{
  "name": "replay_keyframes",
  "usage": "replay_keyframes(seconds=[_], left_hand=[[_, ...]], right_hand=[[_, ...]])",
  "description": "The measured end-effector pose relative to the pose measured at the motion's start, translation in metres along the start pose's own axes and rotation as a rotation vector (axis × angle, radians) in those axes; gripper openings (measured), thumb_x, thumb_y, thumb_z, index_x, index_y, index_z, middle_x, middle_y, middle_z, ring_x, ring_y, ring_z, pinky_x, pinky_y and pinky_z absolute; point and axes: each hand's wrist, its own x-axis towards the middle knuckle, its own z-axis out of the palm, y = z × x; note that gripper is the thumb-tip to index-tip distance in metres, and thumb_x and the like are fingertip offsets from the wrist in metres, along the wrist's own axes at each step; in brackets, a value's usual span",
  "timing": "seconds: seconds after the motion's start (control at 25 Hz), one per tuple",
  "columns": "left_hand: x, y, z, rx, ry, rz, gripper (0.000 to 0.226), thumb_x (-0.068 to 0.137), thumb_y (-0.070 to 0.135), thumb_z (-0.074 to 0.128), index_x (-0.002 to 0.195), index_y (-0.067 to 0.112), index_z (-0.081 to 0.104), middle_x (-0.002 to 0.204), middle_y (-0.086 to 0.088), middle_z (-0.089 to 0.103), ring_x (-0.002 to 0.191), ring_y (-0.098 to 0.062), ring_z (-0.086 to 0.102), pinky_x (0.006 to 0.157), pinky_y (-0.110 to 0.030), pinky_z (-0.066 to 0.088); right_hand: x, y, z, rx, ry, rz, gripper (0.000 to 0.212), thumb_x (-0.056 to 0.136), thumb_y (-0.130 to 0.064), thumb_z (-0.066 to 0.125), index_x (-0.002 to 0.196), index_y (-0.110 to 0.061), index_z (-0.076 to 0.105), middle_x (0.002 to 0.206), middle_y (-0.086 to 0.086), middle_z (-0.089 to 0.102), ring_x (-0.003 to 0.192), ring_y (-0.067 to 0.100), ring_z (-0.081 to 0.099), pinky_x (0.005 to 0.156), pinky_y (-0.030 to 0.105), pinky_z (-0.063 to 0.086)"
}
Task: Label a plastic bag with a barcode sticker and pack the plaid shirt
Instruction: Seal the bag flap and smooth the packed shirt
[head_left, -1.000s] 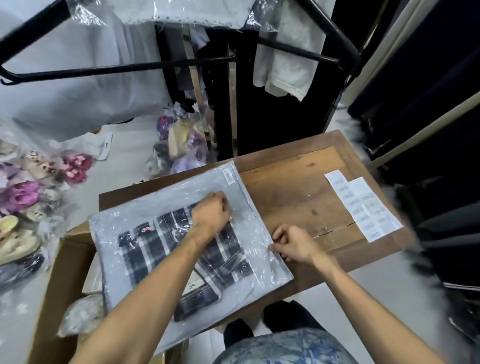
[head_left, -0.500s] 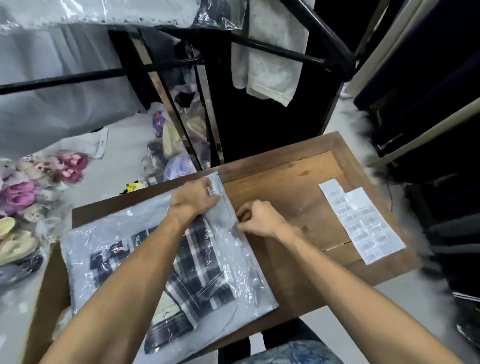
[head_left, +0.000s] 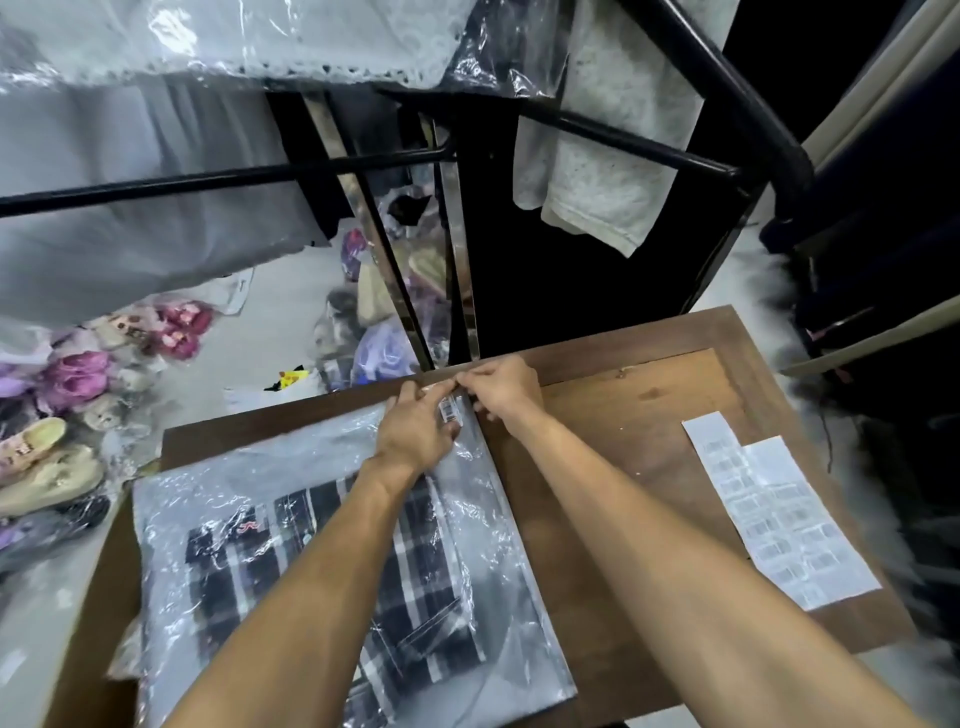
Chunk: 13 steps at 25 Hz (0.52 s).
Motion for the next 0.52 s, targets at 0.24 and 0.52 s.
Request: replay_keyframes(seconds=[0.24,0.52], left_hand=[[0.009,0.005,-0.015,-0.119,-0.067,-0.045,0.059,0.088,0.027,0.073,0.141,0.032,0.048,0.137,-0.017,0.044,0.125,-0.038,0.051,0.107,-0.036,0.042],[0.012,0.003,-0.020,-0.184,-0.122,-0.059,0.055,0.086,0.027,0.072,0.135,0.036,0.048,0.130,-0.015,0.042,0.120,-0.036,0.054,0.101,-0.030,0.042]], right_hand=[[0.000,-0.013,0.005,-0.180,0.042,0.010,0.037,0.082,-0.049,0.071,0.097,-0.017,0.080,0.093,0.006,0.081,0.090,0.028,0.077,0.082,0.038,0.063],[-0.018,-0.014,0.011,-0.461,0.025,-0.119,0.036,0.103,-0.035,0.055,0.117,-0.007,0.072,0.123,0.016,0.072,0.117,0.035,0.067,0.086,0.035,0.050]])
